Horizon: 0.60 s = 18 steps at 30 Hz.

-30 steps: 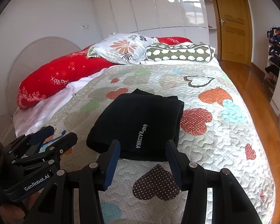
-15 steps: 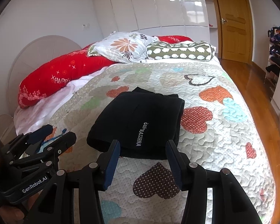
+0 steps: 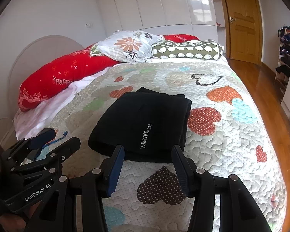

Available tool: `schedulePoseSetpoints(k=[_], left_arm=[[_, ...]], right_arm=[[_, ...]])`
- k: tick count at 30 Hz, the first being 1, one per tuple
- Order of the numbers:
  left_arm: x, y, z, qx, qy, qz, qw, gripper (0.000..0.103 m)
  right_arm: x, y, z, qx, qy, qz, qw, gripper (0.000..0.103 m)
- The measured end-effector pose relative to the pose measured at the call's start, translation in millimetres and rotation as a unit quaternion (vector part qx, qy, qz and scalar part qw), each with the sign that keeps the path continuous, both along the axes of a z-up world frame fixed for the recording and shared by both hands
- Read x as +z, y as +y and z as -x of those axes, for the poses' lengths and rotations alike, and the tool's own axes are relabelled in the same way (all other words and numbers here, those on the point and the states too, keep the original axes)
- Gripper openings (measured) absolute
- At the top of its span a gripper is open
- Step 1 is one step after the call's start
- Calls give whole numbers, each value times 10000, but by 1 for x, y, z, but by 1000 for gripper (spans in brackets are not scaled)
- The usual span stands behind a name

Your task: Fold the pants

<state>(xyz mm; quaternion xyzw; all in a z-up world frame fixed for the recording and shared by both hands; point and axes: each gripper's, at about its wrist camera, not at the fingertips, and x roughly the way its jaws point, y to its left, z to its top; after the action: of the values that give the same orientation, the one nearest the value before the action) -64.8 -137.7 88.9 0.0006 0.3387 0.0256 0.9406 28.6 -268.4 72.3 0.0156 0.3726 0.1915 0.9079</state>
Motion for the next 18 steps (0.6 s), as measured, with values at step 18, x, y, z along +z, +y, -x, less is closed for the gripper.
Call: schedulePoseSetpoints(k=[18], left_arm=[[-7, 1, -2, 46, 78, 8, 10000, 71]], right_arm=[[-6, -1, -1, 13, 72, 6, 10000, 49]])
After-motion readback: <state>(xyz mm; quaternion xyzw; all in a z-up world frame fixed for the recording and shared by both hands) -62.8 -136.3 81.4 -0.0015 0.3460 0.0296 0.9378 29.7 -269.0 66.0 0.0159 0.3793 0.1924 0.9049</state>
